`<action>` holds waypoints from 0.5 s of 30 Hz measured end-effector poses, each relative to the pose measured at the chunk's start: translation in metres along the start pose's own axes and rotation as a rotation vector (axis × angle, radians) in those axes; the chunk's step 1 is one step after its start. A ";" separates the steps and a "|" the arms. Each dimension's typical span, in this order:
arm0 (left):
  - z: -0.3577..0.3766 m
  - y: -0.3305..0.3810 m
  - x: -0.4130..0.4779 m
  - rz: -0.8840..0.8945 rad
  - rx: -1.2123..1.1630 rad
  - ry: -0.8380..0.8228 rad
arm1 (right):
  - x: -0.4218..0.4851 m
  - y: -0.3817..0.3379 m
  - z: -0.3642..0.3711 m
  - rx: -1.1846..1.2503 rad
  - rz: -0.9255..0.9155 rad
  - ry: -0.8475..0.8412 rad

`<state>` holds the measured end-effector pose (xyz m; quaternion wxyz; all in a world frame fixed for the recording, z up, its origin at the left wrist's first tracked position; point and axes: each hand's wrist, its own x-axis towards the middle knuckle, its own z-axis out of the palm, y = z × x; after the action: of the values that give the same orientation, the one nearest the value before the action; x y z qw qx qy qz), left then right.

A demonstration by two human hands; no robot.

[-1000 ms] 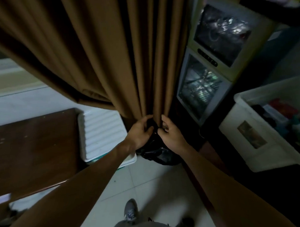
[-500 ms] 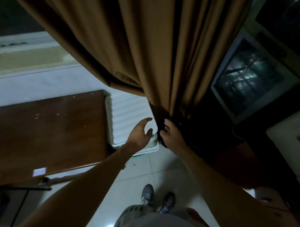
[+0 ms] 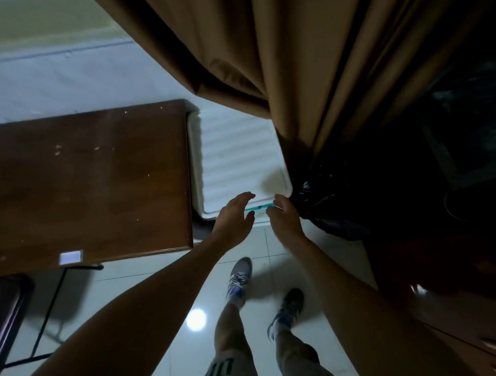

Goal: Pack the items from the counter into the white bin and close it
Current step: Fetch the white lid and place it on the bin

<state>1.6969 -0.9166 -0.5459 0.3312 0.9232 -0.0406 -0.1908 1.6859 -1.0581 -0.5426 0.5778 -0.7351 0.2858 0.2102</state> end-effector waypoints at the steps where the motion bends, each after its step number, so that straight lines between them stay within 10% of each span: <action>1: 0.000 -0.010 0.006 0.017 0.057 -0.032 | 0.008 0.004 0.007 0.016 0.027 0.009; 15: 0.010 -0.107 0.060 0.237 0.389 -0.303 | 0.097 0.042 0.081 0.598 0.557 0.218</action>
<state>1.7426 -0.8518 -0.6393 0.1578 0.9192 -0.2334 -0.2751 1.7325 -1.0041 -0.6548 0.6532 -0.4477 0.5813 0.1871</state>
